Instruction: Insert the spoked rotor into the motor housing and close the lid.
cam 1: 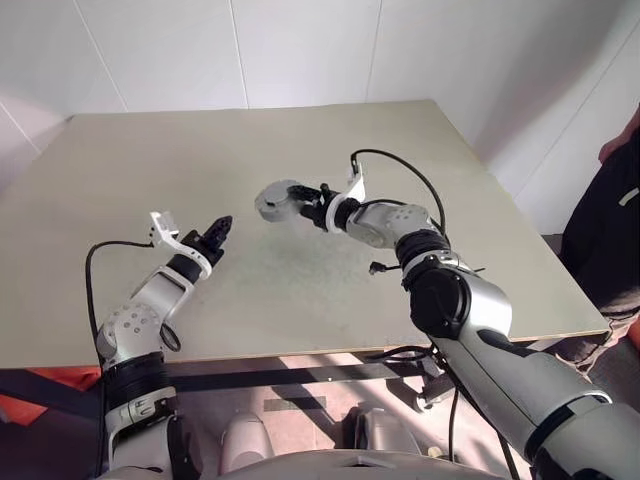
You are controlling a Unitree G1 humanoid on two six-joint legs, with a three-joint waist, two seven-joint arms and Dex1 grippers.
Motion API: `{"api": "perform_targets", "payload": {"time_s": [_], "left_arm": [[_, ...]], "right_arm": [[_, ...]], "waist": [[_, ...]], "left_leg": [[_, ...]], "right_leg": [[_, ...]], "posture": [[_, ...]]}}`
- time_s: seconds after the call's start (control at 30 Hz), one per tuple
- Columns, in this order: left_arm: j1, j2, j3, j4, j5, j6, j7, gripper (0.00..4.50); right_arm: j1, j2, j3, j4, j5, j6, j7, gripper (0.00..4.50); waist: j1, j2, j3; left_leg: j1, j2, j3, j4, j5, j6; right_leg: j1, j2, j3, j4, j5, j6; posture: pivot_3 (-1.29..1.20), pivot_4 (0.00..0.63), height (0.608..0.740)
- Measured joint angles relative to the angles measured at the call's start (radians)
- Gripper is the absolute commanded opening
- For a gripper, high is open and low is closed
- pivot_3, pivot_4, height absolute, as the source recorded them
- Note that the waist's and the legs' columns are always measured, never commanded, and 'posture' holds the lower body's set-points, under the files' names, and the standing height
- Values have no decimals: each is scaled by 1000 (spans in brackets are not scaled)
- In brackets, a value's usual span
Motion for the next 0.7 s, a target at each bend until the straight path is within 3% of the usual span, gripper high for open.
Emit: {"api": "perform_targets", "payload": {"time_s": [0.37,0.7], "left_arm": [[17,-36,30,2,-212,19,-5,4345],[-1,-54,52,107,-439,65,68,4464]], "right_arm": [[-15,12,21,-40,21,92,3,2025],[-29,20,22,-149,74,210,4,2025]], "waist": [[4,-2,3],[11,-4,6]], "left_leg": [[-1,0,0,3,0,0],[-1,1,0,5,1,-1]], "right_leg": [[0,0,0,2,0,0],[0,0,0,2,0,0]], "posture": [[0,0,740],[0,0,740]]}}
